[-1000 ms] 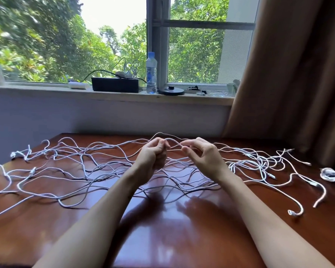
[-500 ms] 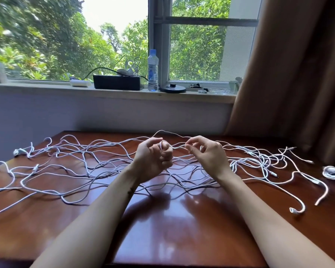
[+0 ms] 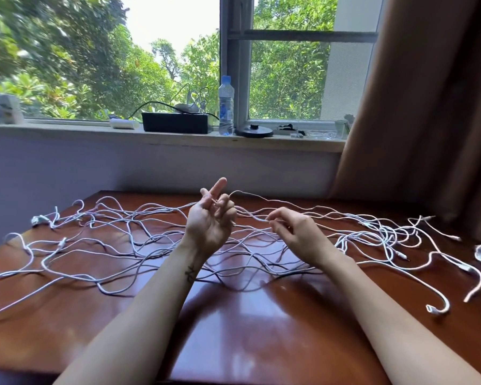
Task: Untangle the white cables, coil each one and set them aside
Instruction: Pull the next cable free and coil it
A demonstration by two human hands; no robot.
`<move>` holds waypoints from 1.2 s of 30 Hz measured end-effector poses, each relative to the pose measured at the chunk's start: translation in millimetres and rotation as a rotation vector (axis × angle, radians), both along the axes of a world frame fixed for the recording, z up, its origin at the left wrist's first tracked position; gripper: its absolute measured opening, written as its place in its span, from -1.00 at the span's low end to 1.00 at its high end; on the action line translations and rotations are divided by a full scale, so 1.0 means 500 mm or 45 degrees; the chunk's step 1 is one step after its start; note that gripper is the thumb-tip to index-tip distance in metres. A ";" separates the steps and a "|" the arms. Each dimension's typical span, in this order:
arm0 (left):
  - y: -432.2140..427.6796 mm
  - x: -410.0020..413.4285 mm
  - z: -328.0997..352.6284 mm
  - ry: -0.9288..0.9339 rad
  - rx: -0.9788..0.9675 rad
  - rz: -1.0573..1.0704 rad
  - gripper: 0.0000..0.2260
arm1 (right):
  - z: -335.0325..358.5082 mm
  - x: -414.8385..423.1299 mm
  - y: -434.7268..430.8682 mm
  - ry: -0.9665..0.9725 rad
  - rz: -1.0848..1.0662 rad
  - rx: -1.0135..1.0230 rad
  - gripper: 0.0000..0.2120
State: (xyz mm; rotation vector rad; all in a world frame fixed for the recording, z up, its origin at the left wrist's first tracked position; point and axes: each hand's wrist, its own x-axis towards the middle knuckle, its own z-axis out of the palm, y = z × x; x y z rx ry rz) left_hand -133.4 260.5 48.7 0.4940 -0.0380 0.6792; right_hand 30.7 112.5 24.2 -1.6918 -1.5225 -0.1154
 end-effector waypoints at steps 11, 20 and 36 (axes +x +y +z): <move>0.018 -0.008 -0.004 -0.058 -0.059 -0.037 -0.33 | -0.015 -0.032 0.021 -0.088 0.222 0.035 -0.85; 0.011 -0.006 0.000 -0.042 0.010 -0.006 -0.58 | -0.014 -0.049 0.024 -0.008 0.289 0.007 -0.85; 0.016 -0.002 -0.003 0.043 0.025 0.116 -0.57 | -0.018 -0.056 0.023 -0.074 0.326 0.012 -0.83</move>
